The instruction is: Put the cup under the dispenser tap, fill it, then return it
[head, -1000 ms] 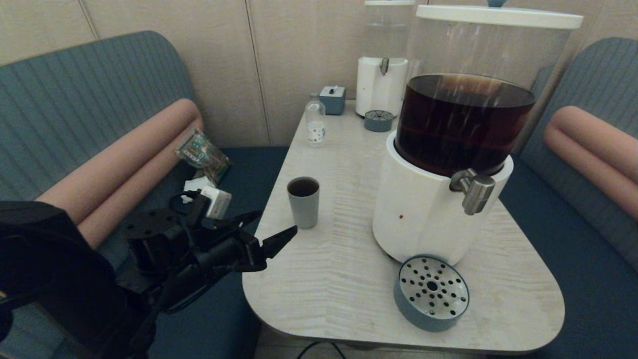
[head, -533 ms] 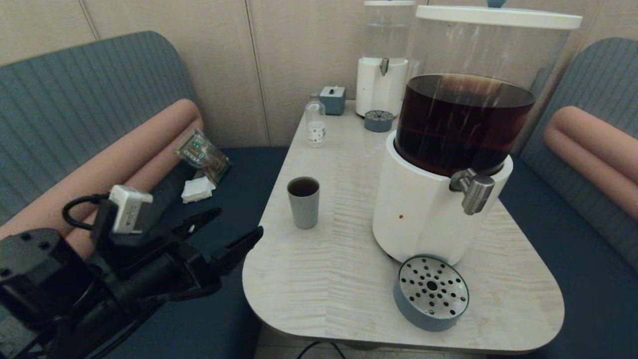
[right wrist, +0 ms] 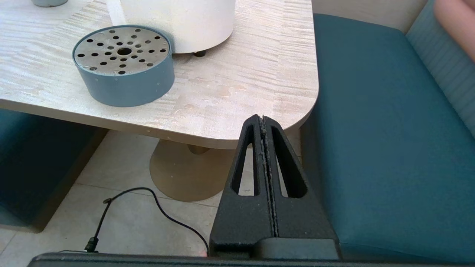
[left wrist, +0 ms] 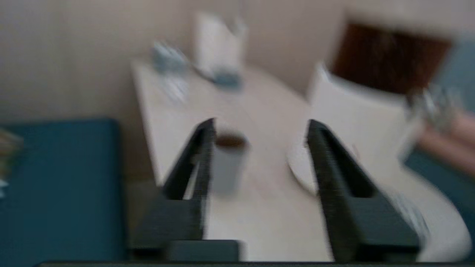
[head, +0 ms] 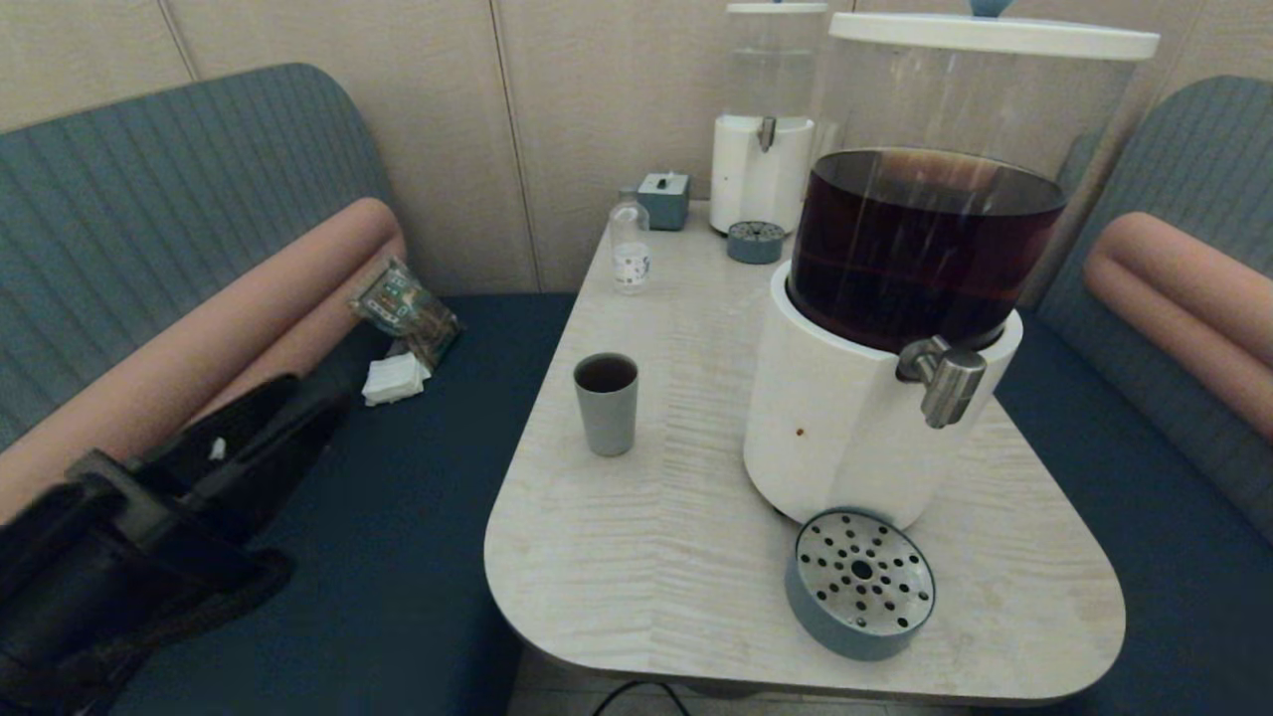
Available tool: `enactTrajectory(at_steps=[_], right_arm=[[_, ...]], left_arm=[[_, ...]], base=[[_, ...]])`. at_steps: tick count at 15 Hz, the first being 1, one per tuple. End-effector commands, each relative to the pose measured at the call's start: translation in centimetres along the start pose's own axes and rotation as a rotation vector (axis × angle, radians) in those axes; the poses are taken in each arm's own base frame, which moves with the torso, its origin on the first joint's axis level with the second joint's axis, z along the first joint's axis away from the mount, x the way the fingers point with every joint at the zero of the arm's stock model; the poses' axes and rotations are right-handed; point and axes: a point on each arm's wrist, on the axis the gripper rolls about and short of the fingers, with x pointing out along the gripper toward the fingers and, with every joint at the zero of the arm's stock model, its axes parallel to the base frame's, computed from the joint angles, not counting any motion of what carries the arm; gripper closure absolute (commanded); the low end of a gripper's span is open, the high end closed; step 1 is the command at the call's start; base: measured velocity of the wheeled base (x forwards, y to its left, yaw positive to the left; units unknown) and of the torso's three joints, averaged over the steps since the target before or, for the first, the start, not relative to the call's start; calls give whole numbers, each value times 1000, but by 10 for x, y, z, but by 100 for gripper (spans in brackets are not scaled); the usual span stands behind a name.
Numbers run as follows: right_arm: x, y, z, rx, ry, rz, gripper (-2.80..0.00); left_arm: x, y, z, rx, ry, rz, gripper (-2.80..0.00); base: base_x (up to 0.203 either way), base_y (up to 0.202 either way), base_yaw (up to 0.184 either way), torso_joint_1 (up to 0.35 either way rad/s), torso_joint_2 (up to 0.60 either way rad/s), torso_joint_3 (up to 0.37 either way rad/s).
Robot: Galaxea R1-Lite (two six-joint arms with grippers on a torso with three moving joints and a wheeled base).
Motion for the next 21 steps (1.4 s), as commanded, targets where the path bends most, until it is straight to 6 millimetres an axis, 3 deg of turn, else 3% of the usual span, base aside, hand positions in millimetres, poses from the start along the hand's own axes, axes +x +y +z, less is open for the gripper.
enactTrajectory(at_steps=[1, 5, 14, 21], right_arm=[[0, 0, 0, -1, 0, 1, 0], [0, 0, 0, -1, 0, 1, 0], [0, 0, 0, -1, -1, 1, 0], [0, 0, 0, 0, 0, 1, 0]], left_arm=[[-16, -2, 26, 21, -134, 33, 0], [-51, -5, 51, 55, -229, 149, 0], [-123, -25, 70, 120, -390, 337, 0], [-181, -45, 44, 131, -401, 304, 0]], base=[[0, 0, 0, 0, 0, 0], [0, 0, 0, 0, 0, 0], [0, 0, 0, 0, 0, 0], [0, 0, 0, 0, 0, 0]])
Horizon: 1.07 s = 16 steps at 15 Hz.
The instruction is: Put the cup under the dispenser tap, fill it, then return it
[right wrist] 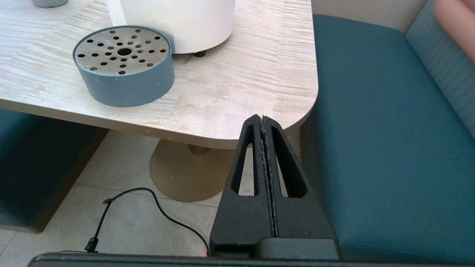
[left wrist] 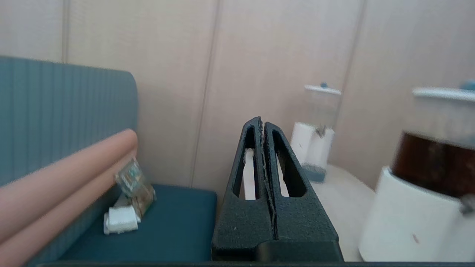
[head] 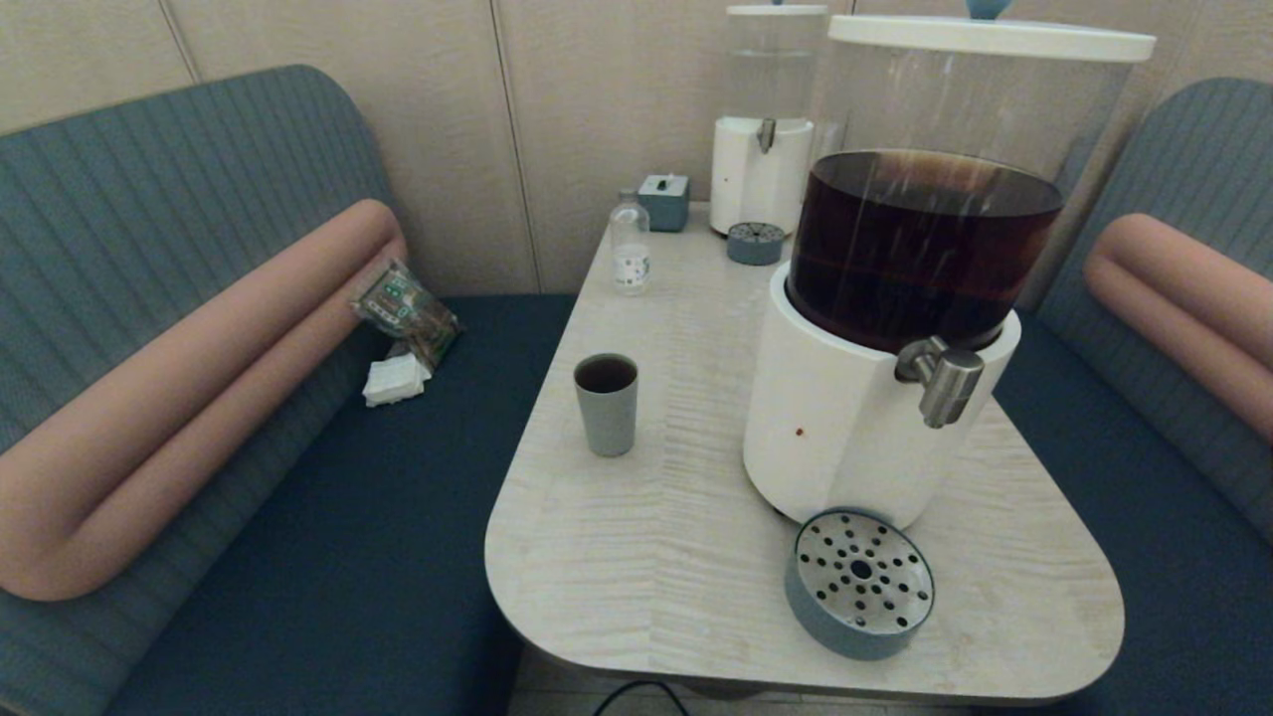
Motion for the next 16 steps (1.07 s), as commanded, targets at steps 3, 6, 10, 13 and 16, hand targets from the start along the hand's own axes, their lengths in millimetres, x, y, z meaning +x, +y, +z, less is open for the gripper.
enactTrajectory(at_steps=[3, 6, 10, 13, 16], right_arm=[[0, 0, 0, 0, -1, 1, 0], [0, 0, 0, 0, 0, 1, 0], [0, 0, 0, 0, 0, 1, 0], [0, 0, 0, 0, -1, 1, 0], [0, 0, 0, 0, 0, 1, 0]], left_arm=[[-33, -1, 0, 34, -57, -45, 0], [-36, 7, -38, 181, 82, -25, 0], [-44, 14, -68, 255, 375, 4, 0], [-53, 19, -87, 257, 583, 45, 0], [-57, 20, -92, 240, 641, 51, 0]], base=[[0, 0, 0, 0, 0, 0], [0, 0, 0, 0, 0, 0], [0, 0, 0, 0, 0, 0], [0, 0, 0, 0, 0, 0], [0, 0, 0, 0, 0, 0]])
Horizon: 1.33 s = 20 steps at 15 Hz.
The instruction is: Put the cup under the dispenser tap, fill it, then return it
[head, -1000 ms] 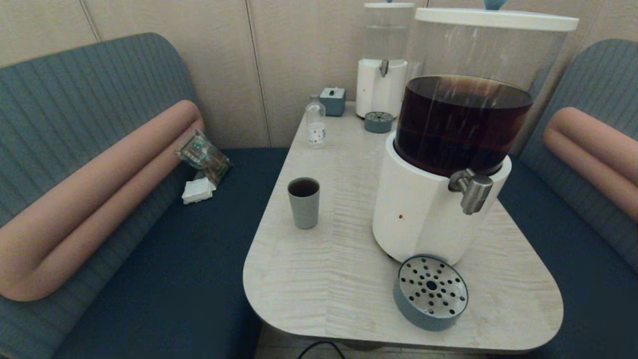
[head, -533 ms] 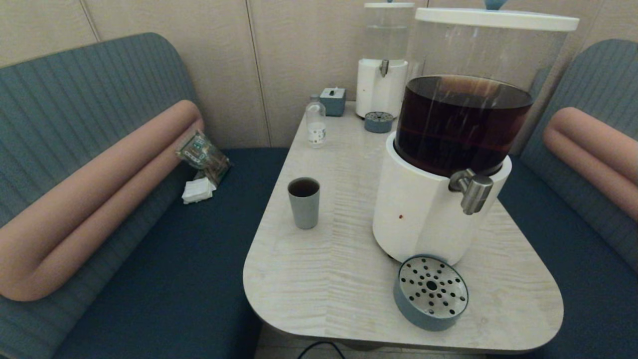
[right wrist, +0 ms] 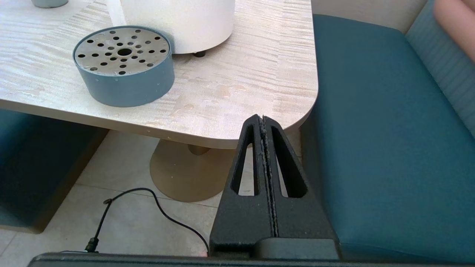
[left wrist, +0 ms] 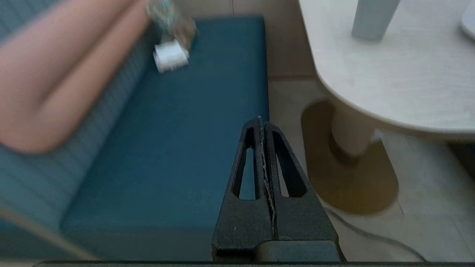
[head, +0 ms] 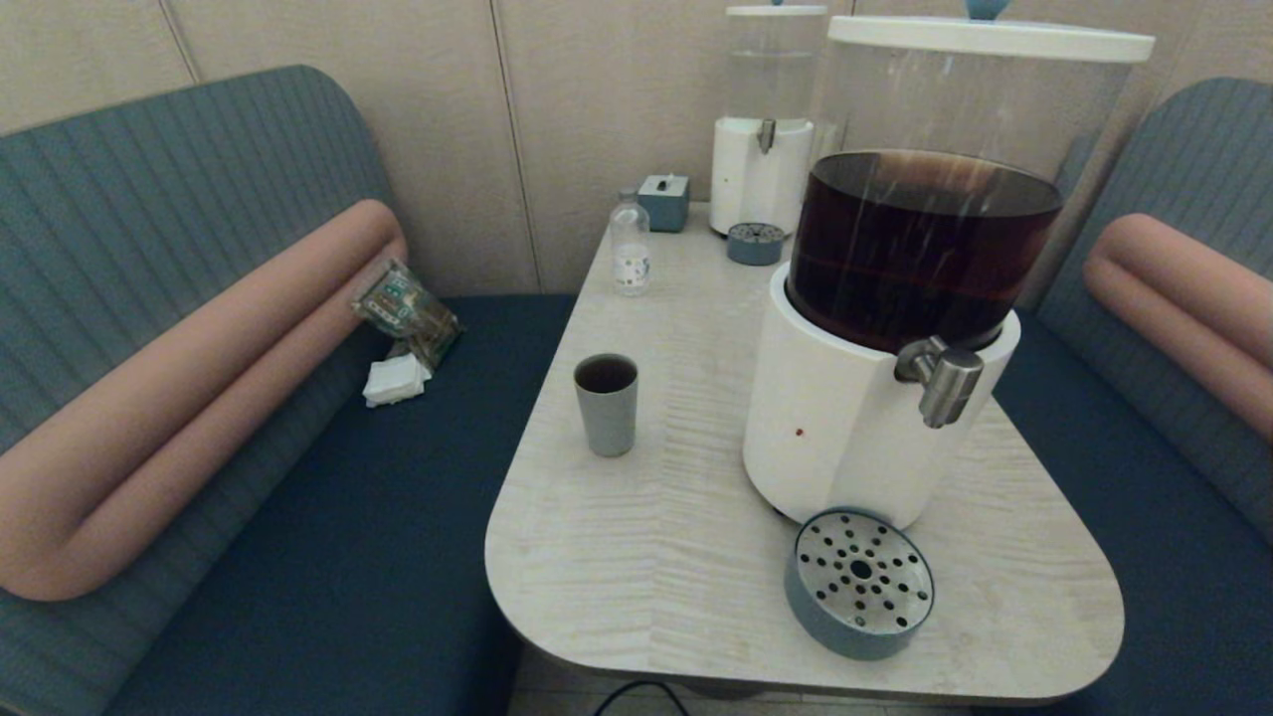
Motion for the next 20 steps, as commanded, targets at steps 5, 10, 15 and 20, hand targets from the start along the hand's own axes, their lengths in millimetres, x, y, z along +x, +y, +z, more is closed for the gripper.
enactTrajectory(at_steps=[5, 10, 15, 20], right_arm=[[0, 0, 0, -1, 0, 1, 0], [0, 0, 0, -1, -1, 1, 0], [0, 0, 0, -5, -1, 1, 0], [0, 0, 0, 0, 0, 1, 0]], left_arm=[[0, 0, 0, -51, 3, 10, 0], [0, 0, 0, -67, 5, 10, 0], [0, 0, 0, -67, 5, 10, 0], [0, 0, 0, -67, 5, 10, 0]], base=[[0, 0, 0, 0, 0, 0], [0, 0, 0, 0, 0, 0], [0, 0, 0, 0, 0, 0], [0, 0, 0, 0, 0, 0]])
